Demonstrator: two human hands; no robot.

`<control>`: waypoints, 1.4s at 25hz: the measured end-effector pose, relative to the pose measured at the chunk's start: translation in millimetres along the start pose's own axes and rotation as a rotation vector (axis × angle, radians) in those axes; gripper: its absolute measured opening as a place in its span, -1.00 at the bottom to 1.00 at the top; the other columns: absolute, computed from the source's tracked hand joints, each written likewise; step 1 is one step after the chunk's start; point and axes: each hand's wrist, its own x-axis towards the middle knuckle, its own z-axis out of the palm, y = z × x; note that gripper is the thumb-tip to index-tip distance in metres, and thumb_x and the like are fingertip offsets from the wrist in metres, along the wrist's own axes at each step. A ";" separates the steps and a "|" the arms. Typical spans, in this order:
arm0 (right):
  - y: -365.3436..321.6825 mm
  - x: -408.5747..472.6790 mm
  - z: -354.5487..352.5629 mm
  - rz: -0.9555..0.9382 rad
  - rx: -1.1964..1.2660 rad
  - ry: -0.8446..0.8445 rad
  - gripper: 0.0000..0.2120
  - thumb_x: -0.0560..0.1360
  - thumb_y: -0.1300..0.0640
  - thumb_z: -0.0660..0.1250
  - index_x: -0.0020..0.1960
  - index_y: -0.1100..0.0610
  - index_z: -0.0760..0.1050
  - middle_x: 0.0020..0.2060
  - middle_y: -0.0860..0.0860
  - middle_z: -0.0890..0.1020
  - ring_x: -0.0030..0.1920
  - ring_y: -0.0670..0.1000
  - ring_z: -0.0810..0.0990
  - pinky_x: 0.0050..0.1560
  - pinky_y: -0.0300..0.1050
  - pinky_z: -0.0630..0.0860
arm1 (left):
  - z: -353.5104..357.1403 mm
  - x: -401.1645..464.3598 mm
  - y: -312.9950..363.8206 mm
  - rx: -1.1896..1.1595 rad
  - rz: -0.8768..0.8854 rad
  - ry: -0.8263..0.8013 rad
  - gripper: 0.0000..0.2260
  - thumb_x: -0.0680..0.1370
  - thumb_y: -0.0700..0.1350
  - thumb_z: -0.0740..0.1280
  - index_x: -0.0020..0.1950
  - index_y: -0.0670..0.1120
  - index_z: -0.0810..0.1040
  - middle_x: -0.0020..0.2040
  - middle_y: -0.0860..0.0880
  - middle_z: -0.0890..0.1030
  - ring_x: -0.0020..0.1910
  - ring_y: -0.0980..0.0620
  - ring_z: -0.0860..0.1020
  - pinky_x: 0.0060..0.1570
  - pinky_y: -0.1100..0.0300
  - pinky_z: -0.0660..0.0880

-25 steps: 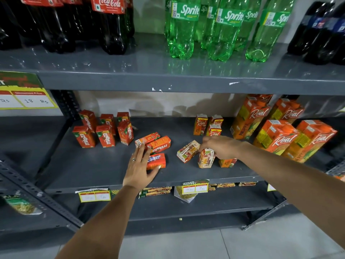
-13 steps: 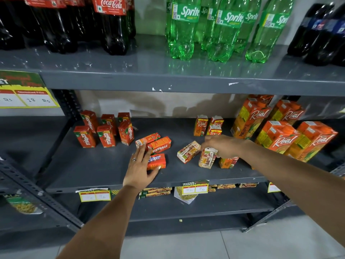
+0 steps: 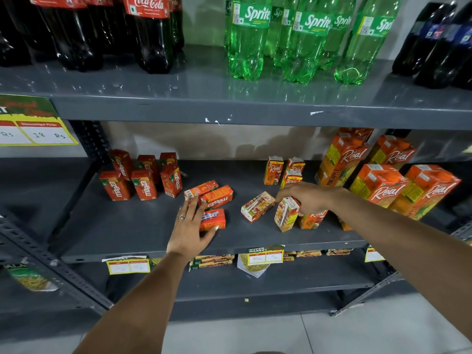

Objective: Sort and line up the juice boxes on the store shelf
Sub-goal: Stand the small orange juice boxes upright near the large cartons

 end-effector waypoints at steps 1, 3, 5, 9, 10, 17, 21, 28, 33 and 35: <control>-0.7 0.9 1.0 0.007 -0.006 0.019 -0.46 0.42 0.19 0.49 0.34 -0.05 0.43 0.31 0.00 0.46 0.32 0.06 0.41 0.18 -0.11 0.39 | 0.2 -0.2 -0.2 0.000 0.004 0.008 -0.29 0.51 0.25 0.27 0.55 -0.04 0.13 0.58 -0.08 0.09 0.56 -0.04 -0.09 0.49 -0.09 0.05; -3.1 2.8 0.7 0.075 0.024 0.026 -0.55 0.46 0.07 0.46 0.31 -0.05 0.46 0.29 -0.01 0.49 0.27 0.04 0.44 0.19 -0.08 0.44 | 0.6 -0.4 -0.8 0.001 -0.001 0.011 -0.28 0.51 0.26 0.26 0.55 -0.02 0.11 0.59 -0.07 0.07 0.54 0.02 -0.13 0.48 -0.06 0.02; -3.6 3.4 1.1 0.137 0.066 0.016 -0.54 0.47 -0.06 0.43 0.33 -0.02 0.45 0.28 0.00 0.51 0.25 0.04 0.47 0.22 0.00 0.48 | 1.4 -0.2 -1.6 0.003 -0.004 0.009 -0.28 0.51 0.27 0.24 0.56 -0.01 0.09 0.59 -0.06 0.06 0.53 0.05 -0.16 0.47 -0.04 0.01; -3.1 1.7 3.9 0.180 0.089 0.015 -0.42 0.46 -0.20 0.38 0.41 -0.02 0.37 0.35 0.01 0.46 0.29 0.05 0.45 0.22 -0.01 0.46 | 1.3 0.3 -0.6 0.007 -0.010 0.001 -0.28 0.51 0.29 0.23 0.56 0.01 0.08 0.59 -0.06 0.06 0.54 0.00 -0.12 0.46 -0.03 -0.01; -3.6 0.7 4.0 0.167 0.080 0.013 -0.36 0.44 -0.20 0.41 0.43 -0.03 0.33 0.38 0.00 0.43 0.33 0.05 0.42 0.24 -0.01 0.45 | 1.3 0.0 -0.5 0.009 -0.011 -0.001 -0.28 0.51 0.29 0.23 0.56 0.01 0.07 0.59 -0.05 0.06 0.55 -0.02 -0.11 0.46 -0.03 -0.01; -2.5 0.1 2.4 0.074 0.018 0.065 -0.50 0.48 0.18 0.43 0.37 -0.06 0.42 0.37 0.00 0.45 0.36 0.05 0.40 0.24 -0.07 0.41 | -0.7 0.1 0.4 0.004 -0.009 -0.014 -0.28 0.51 0.28 0.23 0.55 0.00 0.09 0.59 -0.05 0.06 0.56 -0.04 -0.08 0.47 -0.07 0.04; -0.1 -3.3 0.6 0.087 -0.021 0.044 -0.51 0.50 0.12 0.41 0.40 0.02 0.40 0.35 0.04 0.48 0.33 0.07 0.45 0.22 -0.08 0.44 | -1.1 0.0 1.2 0.013 -0.002 -0.018 -0.28 0.52 0.28 0.23 0.56 -0.01 0.08 0.59 -0.04 0.03 0.56 -0.05 -0.09 0.49 -0.08 0.04; 3.1 -3.8 0.6 0.157 -0.009 0.055 -0.48 0.49 0.08 0.43 0.41 0.04 0.39 0.35 0.07 0.48 0.33 0.11 0.45 0.22 -0.04 0.46 | -2.9 -0.3 2.2 0.013 -0.022 -0.049 -0.27 0.51 0.28 0.23 0.57 0.00 0.07 0.59 -0.04 0.04 0.56 -0.07 -0.06 0.48 -0.03 -0.01; 0.3 3.3 -3.9 0.174 0.043 0.009 -0.48 0.45 -0.01 0.47 0.36 0.01 0.43 0.29 0.04 0.52 0.26 0.08 0.50 0.08 -0.11 0.47 | -6.6 1.6 4.1 0.004 -0.043 -0.091 -0.31 0.54 0.25 0.21 0.57 -0.01 0.06 0.60 -0.02 0.02 0.56 -0.07 -0.04 0.49 -0.05 0.00; -3.9 6.7 -10.1 0.172 0.145 0.011 -0.50 0.43 -0.06 0.48 0.32 0.02 0.47 0.23 0.04 0.56 0.19 0.05 0.53 0.09 -0.10 0.50 | -8.0 3.3 5.3 0.000 -0.038 -0.112 -0.35 0.58 0.21 0.16 0.57 -0.02 0.04 0.60 -0.02 0.03 0.57 -0.03 -0.05 0.50 -0.03 -0.02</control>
